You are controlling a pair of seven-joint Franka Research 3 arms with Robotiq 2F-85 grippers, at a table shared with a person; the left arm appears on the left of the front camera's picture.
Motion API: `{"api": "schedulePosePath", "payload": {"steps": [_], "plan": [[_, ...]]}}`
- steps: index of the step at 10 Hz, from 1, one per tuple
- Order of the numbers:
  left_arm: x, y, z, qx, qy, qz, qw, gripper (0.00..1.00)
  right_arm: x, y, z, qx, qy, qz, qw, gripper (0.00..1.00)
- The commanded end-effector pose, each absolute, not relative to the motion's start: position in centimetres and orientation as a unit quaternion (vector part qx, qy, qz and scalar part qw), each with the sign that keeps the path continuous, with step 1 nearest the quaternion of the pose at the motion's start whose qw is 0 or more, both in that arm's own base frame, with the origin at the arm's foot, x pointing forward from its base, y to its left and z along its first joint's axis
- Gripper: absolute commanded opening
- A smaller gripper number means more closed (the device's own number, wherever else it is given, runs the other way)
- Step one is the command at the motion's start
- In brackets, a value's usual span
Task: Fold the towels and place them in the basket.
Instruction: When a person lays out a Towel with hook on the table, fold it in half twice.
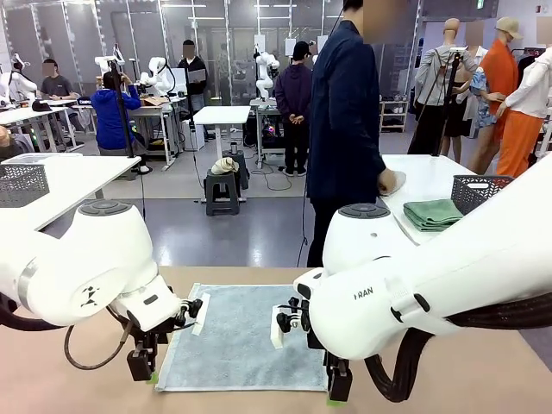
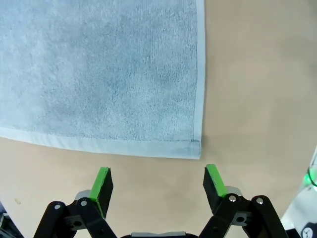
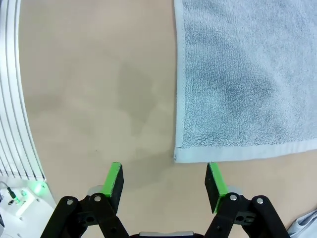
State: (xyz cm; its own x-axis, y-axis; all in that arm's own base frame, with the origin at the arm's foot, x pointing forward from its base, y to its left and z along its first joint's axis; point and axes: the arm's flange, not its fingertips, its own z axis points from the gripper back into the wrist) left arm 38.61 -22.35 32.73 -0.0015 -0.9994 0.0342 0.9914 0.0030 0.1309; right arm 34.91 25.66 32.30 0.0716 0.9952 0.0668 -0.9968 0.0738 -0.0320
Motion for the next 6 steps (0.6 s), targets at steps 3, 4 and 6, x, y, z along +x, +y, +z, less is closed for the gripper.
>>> {"api": "schedulePosePath", "payload": {"steps": [3, 4, 6], "plan": [[38.5, -23.8, 31.0, 0.015, -0.031, -0.705, 0.708, 0.93, 35.8, 26.1, 31.0, -0.018, -0.034, 0.673, 0.739, 0.83], [38.5, -23.9, 30.5, 0.011, -0.026, -0.705, 0.708, 0.93, 35.9, 26.1, 30.7, -0.018, -0.033, 0.674, 0.738, 0.83], [38.4, -24.2, 29.8, 0.006, -0.021, -0.706, 0.708, 0.93, 36.1, 26.0, 30.1, -0.015, -0.034, 0.678, 0.734, 0.83]]}}
